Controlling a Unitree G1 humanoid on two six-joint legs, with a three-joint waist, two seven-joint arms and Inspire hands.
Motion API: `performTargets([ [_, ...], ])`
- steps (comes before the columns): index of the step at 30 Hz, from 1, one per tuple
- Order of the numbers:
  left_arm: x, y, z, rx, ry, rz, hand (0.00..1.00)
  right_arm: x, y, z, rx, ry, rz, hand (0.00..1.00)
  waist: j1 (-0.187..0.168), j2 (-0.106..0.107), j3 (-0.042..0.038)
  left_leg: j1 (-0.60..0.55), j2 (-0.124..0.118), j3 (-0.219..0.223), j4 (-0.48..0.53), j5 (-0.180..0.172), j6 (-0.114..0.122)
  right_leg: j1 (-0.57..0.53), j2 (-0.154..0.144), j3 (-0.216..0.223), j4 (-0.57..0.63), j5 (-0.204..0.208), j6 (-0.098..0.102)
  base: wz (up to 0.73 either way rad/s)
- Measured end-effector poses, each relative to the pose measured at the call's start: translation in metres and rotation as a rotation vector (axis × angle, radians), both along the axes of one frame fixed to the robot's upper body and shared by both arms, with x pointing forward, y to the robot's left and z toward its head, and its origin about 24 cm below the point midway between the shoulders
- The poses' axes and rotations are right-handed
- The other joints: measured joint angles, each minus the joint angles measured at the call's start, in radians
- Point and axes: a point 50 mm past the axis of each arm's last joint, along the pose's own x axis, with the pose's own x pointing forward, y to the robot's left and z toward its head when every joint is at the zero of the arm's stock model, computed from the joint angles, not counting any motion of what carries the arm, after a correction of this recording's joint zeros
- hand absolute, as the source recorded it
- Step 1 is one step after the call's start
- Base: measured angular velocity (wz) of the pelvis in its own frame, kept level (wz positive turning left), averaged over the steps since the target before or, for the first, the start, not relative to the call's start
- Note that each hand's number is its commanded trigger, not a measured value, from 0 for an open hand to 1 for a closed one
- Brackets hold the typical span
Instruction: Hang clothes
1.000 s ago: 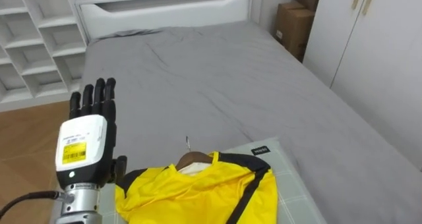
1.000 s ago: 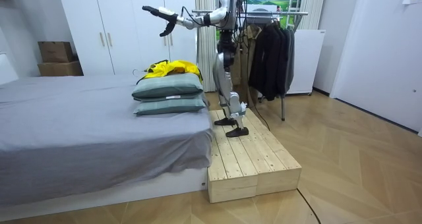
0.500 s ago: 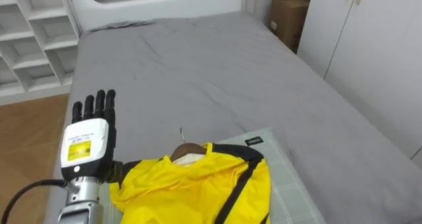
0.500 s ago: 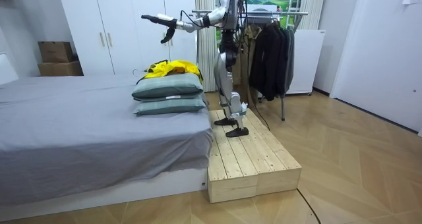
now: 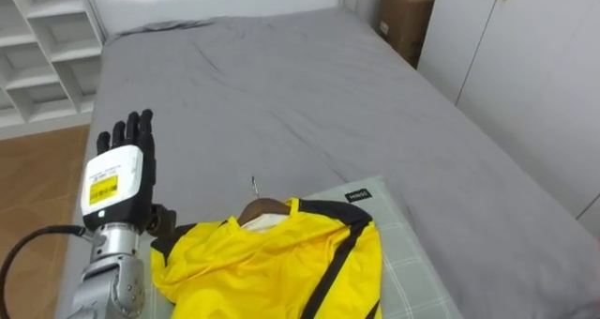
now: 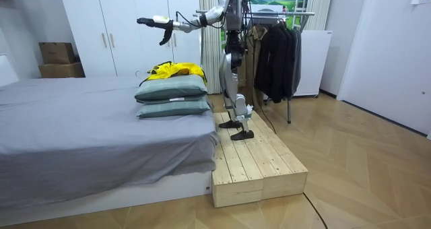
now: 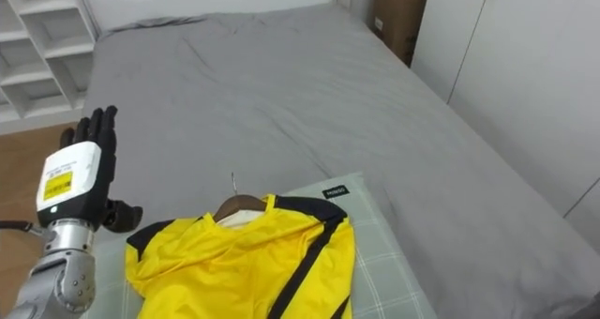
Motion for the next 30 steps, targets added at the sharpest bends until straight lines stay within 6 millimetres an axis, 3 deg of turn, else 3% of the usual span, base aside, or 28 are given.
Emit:
performTargets([
  [5,0.009,-0.015,0.003,-0.034,0.059,-0.081,0.0,0.009,0.0,0.001,0.0,-0.026,0.005,0.0,-0.001,0.002,0.0009,-0.012,0.0,0.0,0.0,0.0,0.0,-0.009,-0.002,-0.006,-0.004,0.003,0.001,0.03],
  [11,0.011,-0.022,0.0,-0.062,0.133,-0.134,0.0,0.031,-0.001,0.004,-0.001,-0.096,0.02,0.0,-0.022,0.014,0.0093,-0.017,0.001,0.0,0.0,0.0,0.0,-0.01,-0.001,-0.005,-0.017,0.008,0.002,0.0],
  [21,0.012,-0.02,-0.001,-0.068,0.198,-0.153,0.0,0.022,-0.005,0.004,-0.031,-0.074,0.02,0.0,-0.038,0.015,0.01,-0.004,0.001,0.002,-0.001,0.0,0.0,-0.003,0.001,0.011,-0.019,0.008,0.002,-0.03],
  [30,0.014,-0.027,-0.005,-0.089,0.273,-0.186,0.0,0.029,-0.004,0.004,-0.046,-0.099,0.014,0.0,-0.047,0.015,0.0191,-0.026,-0.001,0.004,-0.008,0.0,0.0,-0.027,-0.001,0.007,-0.017,0.008,0.002,0.01],
])
